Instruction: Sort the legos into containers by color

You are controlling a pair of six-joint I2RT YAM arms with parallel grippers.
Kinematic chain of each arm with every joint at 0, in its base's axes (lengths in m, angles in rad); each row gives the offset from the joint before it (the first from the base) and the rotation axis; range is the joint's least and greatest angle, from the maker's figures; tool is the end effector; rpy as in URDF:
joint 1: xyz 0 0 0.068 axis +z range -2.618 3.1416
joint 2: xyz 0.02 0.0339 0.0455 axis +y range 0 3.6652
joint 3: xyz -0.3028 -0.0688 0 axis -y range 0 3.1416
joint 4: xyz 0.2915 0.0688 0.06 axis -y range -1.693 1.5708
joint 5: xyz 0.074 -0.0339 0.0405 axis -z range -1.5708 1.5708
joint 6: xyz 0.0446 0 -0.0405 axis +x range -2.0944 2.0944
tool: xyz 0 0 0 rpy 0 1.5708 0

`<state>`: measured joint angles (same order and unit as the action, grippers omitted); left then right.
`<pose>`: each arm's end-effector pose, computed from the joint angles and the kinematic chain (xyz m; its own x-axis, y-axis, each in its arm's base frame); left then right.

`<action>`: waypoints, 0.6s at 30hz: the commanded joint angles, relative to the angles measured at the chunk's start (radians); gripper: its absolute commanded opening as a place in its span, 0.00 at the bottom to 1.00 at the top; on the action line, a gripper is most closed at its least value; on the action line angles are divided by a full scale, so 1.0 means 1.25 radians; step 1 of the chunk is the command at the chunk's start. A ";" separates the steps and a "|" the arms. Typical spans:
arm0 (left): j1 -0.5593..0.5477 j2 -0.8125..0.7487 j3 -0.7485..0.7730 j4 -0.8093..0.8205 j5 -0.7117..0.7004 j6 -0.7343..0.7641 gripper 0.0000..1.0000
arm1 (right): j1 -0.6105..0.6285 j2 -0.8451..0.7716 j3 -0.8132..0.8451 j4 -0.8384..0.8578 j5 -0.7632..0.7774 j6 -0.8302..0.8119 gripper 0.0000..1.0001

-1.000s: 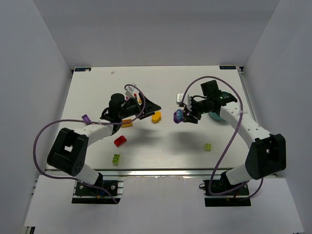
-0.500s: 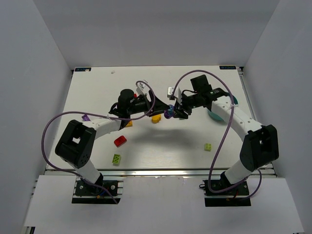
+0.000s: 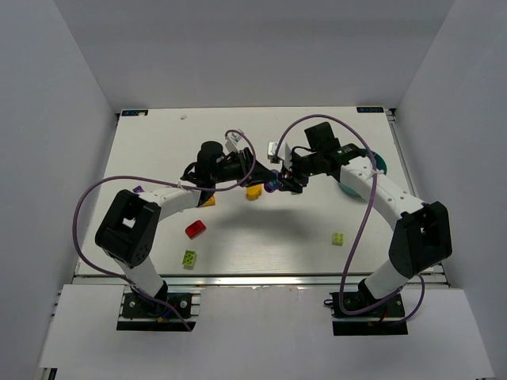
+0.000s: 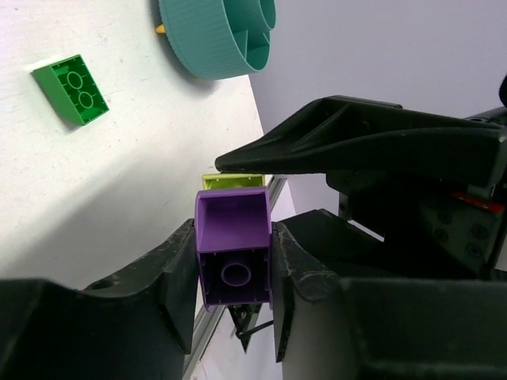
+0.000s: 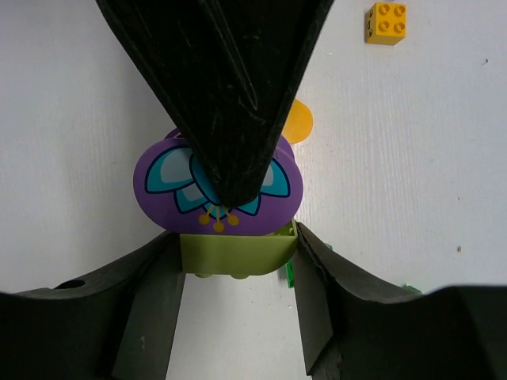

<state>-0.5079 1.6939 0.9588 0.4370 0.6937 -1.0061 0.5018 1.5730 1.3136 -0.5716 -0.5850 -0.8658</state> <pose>0.3506 -0.2278 0.2312 -0.9044 -0.2400 -0.3529 0.2691 0.3211 -0.9080 0.3325 0.2105 0.3174 0.1344 -0.6505 -0.7475 -0.9646 0.0870 -0.2491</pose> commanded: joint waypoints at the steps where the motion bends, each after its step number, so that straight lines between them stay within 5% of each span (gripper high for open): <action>1: -0.010 0.003 0.039 -0.007 0.027 0.021 0.32 | 0.007 -0.007 0.024 0.031 0.004 0.018 0.26; 4: -0.011 0.006 0.044 -0.004 0.033 0.022 0.20 | 0.007 -0.010 0.019 0.041 0.007 0.026 0.41; 5: -0.012 0.006 0.045 0.005 0.038 0.021 0.15 | 0.007 -0.013 0.017 0.047 0.009 0.035 0.53; 6: -0.011 0.008 0.048 0.009 0.052 0.030 0.09 | 0.007 -0.014 0.014 0.064 0.015 0.071 0.88; 18: 0.017 -0.057 0.070 -0.185 0.043 0.270 0.07 | -0.108 -0.072 -0.047 0.047 -0.218 0.164 0.89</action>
<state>-0.4965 1.7023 1.0267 0.2790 0.7418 -0.7879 0.4019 1.5257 1.2587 -0.5354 -0.7124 -0.7227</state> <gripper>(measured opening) 0.464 0.895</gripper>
